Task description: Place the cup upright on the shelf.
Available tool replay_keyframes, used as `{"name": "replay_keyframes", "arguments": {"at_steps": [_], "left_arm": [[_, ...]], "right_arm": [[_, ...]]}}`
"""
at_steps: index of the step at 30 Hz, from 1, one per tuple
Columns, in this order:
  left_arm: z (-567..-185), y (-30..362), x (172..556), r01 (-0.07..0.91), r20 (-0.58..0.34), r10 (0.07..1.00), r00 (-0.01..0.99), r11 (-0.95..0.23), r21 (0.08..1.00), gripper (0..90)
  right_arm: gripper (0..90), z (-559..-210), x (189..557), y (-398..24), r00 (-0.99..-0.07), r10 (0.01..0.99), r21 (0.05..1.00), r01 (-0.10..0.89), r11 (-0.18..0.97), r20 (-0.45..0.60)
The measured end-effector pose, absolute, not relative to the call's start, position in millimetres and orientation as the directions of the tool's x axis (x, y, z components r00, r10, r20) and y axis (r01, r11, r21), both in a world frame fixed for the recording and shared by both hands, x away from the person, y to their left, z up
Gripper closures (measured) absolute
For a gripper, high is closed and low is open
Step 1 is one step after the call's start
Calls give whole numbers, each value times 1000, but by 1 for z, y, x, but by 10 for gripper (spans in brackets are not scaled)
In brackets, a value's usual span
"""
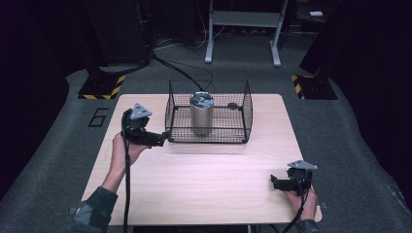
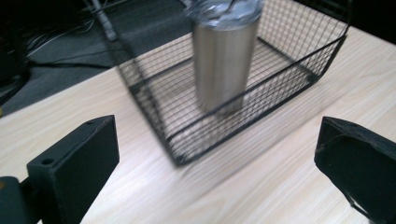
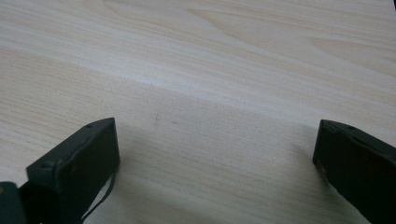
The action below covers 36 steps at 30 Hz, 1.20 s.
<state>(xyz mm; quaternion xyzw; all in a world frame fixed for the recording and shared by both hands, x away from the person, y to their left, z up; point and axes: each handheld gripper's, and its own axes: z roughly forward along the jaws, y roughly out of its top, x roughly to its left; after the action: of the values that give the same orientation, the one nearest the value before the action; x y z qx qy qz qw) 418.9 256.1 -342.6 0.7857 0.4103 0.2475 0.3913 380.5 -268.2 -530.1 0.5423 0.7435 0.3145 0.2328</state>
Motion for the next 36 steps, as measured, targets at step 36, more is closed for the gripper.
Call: {"name": "replay_keyframes", "arguments": {"at_steps": [36], "left_arm": [[-522, 369, 347, 679, -13, 972, 233, -153, 718, 1]], "right_arm": [[0, -530, 381, -268, -300, 954, 720, 662, 210, -2]]}}
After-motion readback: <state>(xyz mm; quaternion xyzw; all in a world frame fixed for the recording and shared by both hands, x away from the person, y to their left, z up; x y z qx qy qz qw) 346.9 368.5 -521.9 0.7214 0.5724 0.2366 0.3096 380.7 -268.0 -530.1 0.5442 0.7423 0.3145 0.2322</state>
